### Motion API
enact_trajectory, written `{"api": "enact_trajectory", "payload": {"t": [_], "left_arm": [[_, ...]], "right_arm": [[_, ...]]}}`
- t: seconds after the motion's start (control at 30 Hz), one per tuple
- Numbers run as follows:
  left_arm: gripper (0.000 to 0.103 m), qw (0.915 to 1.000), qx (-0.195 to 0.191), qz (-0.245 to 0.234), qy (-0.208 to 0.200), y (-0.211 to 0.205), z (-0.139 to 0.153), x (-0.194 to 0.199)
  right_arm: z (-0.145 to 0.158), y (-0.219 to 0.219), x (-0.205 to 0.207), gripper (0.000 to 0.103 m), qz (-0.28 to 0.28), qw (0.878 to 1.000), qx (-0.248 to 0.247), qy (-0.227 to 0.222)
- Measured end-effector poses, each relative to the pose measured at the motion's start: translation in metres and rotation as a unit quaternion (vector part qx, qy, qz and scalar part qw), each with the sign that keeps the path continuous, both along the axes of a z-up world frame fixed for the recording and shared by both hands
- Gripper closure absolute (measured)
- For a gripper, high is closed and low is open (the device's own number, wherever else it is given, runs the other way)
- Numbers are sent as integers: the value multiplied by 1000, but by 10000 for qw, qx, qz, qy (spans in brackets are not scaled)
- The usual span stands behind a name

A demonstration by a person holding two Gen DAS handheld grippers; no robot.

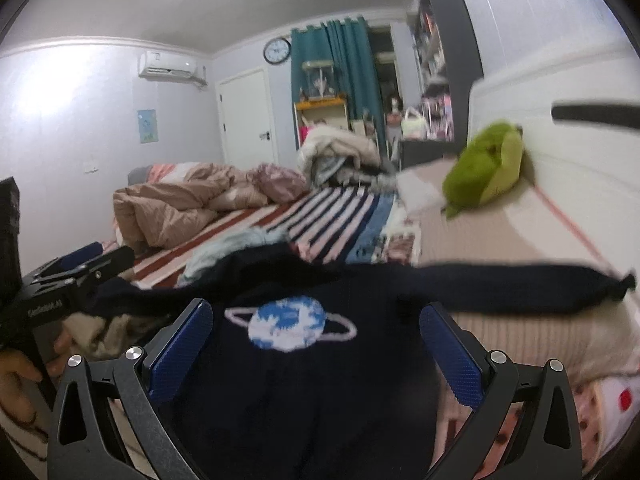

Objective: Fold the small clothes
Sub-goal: 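Lower both tools and pinch the navy sweater's hem edge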

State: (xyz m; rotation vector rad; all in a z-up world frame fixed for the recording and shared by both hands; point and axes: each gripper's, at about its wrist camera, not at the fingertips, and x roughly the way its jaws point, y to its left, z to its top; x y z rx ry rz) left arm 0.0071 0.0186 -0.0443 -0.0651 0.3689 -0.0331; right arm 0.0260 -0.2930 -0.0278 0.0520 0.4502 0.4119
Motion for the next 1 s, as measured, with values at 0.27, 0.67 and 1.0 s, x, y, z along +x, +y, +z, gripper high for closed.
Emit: {"api": "enact_trajectory", "payload": {"t": [0.27,0.67,1.0], "left_arm": [[1,9921,-381,-514,1076,36,-78,10],[24,9646,-1002,18,2438,77,-188,9],[61,9627,-892,1,2556,70,-189,3]], "right_arm": [[-86,-57,19,0,-209,9962,37,846],[-153,-70,15,20,67,9817,-142,1898],[-154,-41,13,67,640,9751,-460,2074]]}}
